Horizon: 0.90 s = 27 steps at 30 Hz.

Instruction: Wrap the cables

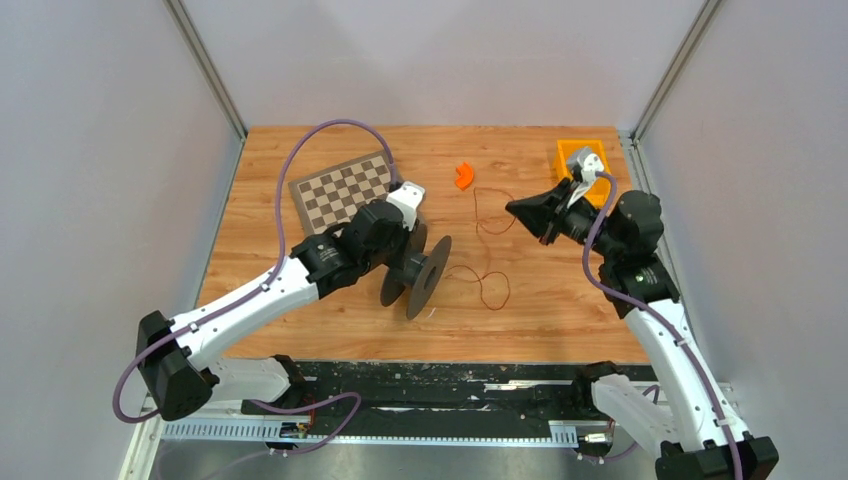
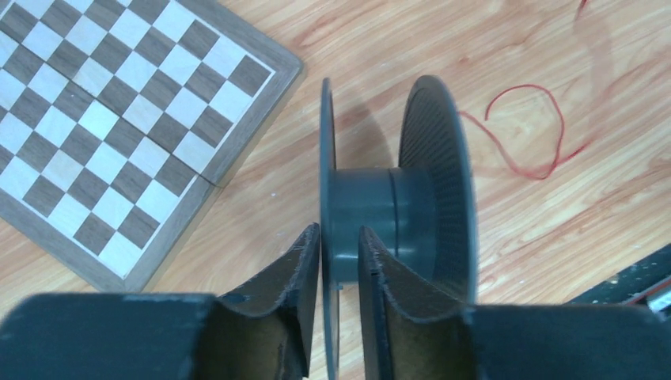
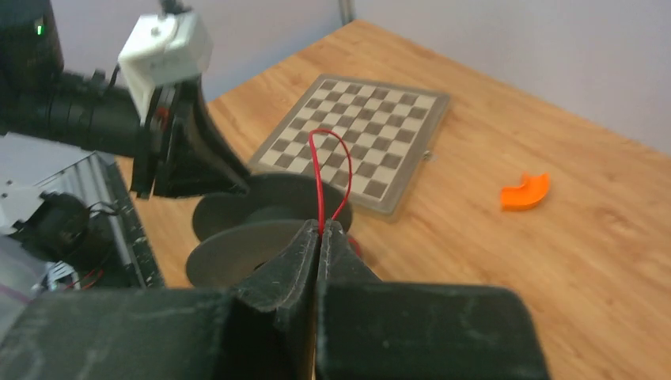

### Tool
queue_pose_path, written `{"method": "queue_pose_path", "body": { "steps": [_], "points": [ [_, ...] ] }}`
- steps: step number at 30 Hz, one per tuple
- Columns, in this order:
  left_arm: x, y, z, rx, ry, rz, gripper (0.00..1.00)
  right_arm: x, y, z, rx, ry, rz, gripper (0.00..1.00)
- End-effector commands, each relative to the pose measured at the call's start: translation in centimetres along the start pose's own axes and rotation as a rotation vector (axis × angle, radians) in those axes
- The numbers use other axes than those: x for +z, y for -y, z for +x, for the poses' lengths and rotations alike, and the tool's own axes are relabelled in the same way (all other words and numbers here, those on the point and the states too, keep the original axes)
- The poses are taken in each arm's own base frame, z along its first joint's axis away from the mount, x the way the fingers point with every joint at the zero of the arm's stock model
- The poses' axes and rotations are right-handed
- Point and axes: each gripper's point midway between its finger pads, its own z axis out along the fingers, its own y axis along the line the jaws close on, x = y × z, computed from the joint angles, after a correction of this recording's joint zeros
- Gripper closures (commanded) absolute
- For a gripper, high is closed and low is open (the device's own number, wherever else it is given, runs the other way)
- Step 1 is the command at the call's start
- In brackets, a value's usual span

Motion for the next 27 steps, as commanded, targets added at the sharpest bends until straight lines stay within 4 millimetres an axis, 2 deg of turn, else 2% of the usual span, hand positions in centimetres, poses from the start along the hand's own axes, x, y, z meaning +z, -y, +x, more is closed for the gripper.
{"method": "queue_pose_path", "body": {
  "steps": [1,4,7,9,12,17,21,24,27],
  "points": [
    [-2.0,0.7,-4.3,-0.051,0.096,0.043,0.65,-1.3,-2.8,1.7,0.066,-0.026,-0.065,1.00],
    [-3.7,1.1,-5.8,-0.033,0.136,0.088,0.53,-1.5,-3.4,3.1,0.083,-0.057,-0.102,1.00],
    [-5.7,1.7,-7.9,-0.001,0.198,0.151,0.44,-1.5,-4.6,3.6,0.104,-0.081,-0.181,1.00],
    [-7.4,1.6,-9.0,0.050,0.238,0.174,0.39,-1.6,-5.9,3.5,0.114,-0.094,-0.262,1.00],
    [-9.0,1.4,-9.4,0.075,0.259,0.185,0.34,-1.6,-8.0,3.4,0.131,-0.113,-0.375,1.00],
    [-11.2,0.6,-8.3,0.055,0.286,0.194,0.26,-0.4,-11.1,3.4,0.173,-0.120,-0.513,1.00],
    [-11.3,-0.1,-6.4,0.006,0.282,0.175,0.21,1.3,-12.7,3.6,0.168,-0.101,-0.545,1.00],
    [-10.7,-0.9,-4.8,-0.032,0.249,0.138,0.19,2.8,-13.1,4.0,0.200,-0.097,-0.568,1.00],
    [-10.1,-1.1,-3.6,-0.063,0.195,0.130,0.18,4.0,-13.4,6.1,0.245,-0.123,-0.609,1.00]
  ]
}}
